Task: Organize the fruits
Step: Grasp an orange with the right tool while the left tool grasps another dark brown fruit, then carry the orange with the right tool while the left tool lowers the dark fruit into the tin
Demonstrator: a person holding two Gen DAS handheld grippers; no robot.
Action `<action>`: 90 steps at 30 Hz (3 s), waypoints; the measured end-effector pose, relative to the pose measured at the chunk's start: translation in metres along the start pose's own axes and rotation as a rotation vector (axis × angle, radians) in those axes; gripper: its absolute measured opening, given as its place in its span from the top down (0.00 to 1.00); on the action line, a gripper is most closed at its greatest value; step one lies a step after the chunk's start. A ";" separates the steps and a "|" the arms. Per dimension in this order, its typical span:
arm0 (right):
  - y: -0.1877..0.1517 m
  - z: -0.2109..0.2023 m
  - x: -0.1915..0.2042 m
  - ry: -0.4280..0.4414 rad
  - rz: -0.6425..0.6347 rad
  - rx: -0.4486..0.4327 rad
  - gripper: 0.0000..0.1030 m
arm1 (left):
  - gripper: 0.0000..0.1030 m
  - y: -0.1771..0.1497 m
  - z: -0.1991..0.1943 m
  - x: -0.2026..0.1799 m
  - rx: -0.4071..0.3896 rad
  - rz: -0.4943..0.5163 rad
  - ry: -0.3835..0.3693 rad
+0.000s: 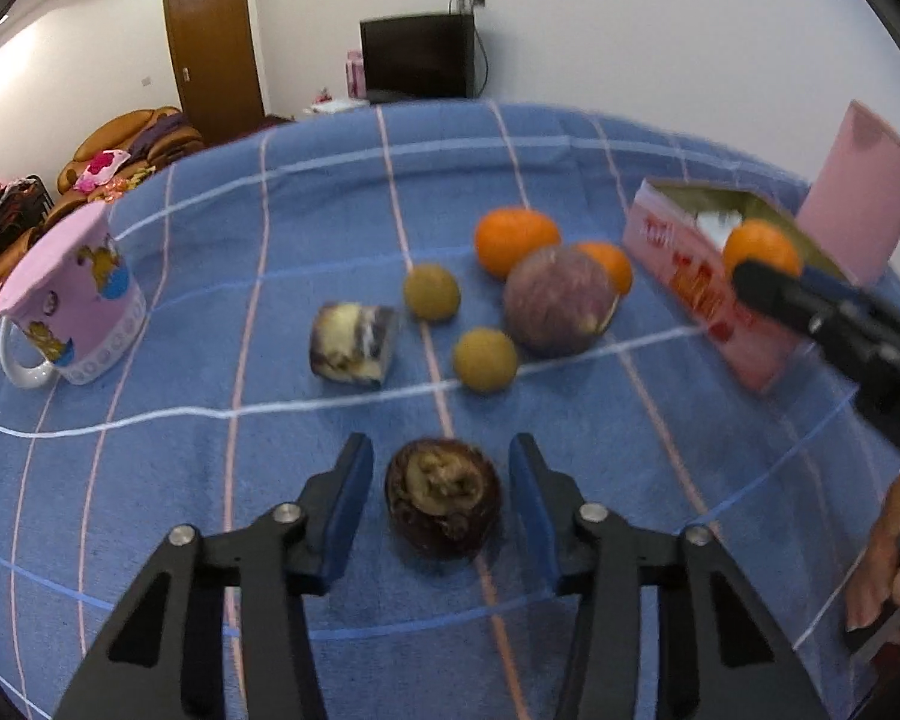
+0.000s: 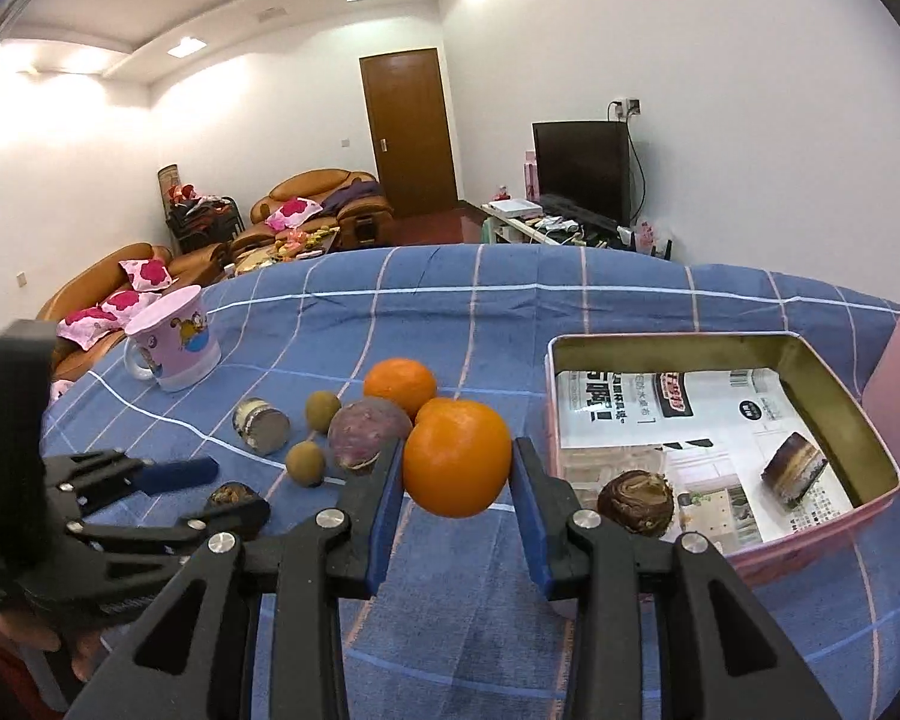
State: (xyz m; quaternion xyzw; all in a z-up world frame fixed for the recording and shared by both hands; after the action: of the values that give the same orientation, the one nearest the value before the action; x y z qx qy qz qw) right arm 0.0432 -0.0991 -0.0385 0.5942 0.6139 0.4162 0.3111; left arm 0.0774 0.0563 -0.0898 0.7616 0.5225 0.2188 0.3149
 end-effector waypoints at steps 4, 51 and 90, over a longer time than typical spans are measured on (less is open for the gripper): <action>0.001 0.002 0.007 0.006 -0.013 -0.006 0.64 | 0.60 -0.002 0.002 0.000 0.002 -0.003 -0.005; 0.025 -0.014 -0.116 -0.248 -0.062 -0.097 0.64 | 0.61 0.068 -0.009 -0.119 -0.373 -0.113 0.050; 0.022 0.018 -0.187 -0.285 -0.080 0.039 0.63 | 0.61 0.104 0.058 -0.190 -0.230 -0.099 0.054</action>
State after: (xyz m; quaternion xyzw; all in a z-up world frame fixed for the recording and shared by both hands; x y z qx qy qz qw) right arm 0.0885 -0.2822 -0.0482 0.6283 0.5946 0.3030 0.3998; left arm 0.1157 -0.1616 -0.0579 0.6876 0.5391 0.2819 0.3963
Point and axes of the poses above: each gripper's, at about its wrist camera, not at the fingertips, and z roughly the way its jaws point, x to its left, y to its top, the point moved 6 cm from there along z, roughly the way its jaws point, and after that the axes turned 7 degrees about -x, right-handed, at the moved point
